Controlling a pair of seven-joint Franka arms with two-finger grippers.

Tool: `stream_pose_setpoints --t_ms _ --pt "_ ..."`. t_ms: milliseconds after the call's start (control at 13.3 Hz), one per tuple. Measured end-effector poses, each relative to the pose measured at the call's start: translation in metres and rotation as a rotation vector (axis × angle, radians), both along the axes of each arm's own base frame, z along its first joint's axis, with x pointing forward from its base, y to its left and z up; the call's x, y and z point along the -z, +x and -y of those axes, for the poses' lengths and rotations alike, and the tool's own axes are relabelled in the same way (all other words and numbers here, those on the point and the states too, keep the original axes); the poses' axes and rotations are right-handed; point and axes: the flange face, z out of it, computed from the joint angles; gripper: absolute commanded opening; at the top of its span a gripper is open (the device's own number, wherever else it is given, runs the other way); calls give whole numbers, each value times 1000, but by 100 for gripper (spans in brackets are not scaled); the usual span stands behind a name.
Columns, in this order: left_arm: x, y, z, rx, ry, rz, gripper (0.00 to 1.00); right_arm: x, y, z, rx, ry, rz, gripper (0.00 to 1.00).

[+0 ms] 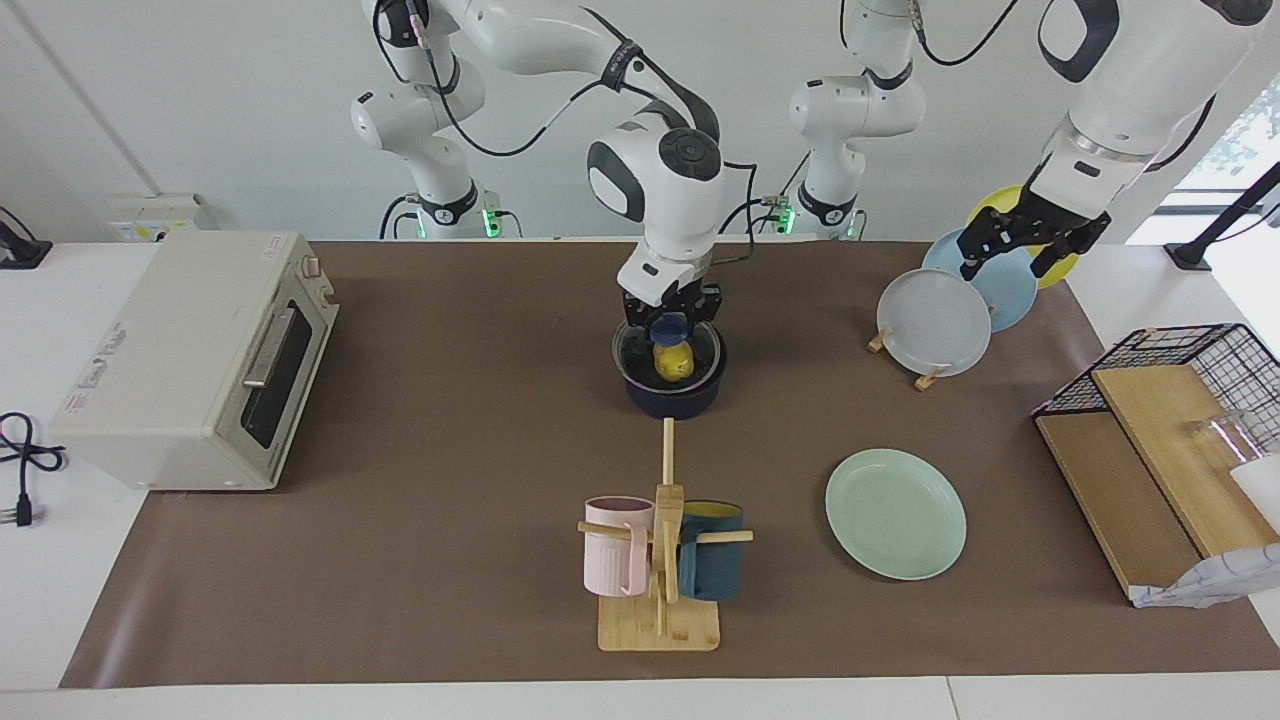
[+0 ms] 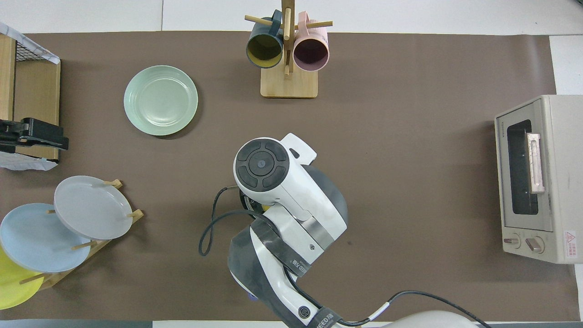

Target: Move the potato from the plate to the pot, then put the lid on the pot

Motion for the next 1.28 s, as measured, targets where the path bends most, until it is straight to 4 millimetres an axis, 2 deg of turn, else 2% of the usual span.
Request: stream_pose_setpoints --t_ms 1051,1126,1202,1277 --pt "0 0 0 -1 0 0 100 5 -2 -12 -19 15 24 0" --pt "0 0 0 -1 0 0 100 5 -2 -12 -21 13 26 30" --pt "0 0 0 -1 0 0 100 5 -2 -13 -23 11 27 99" --pt "0 0 0 -1 0 0 100 5 -3 -13 -25 10 29 100"
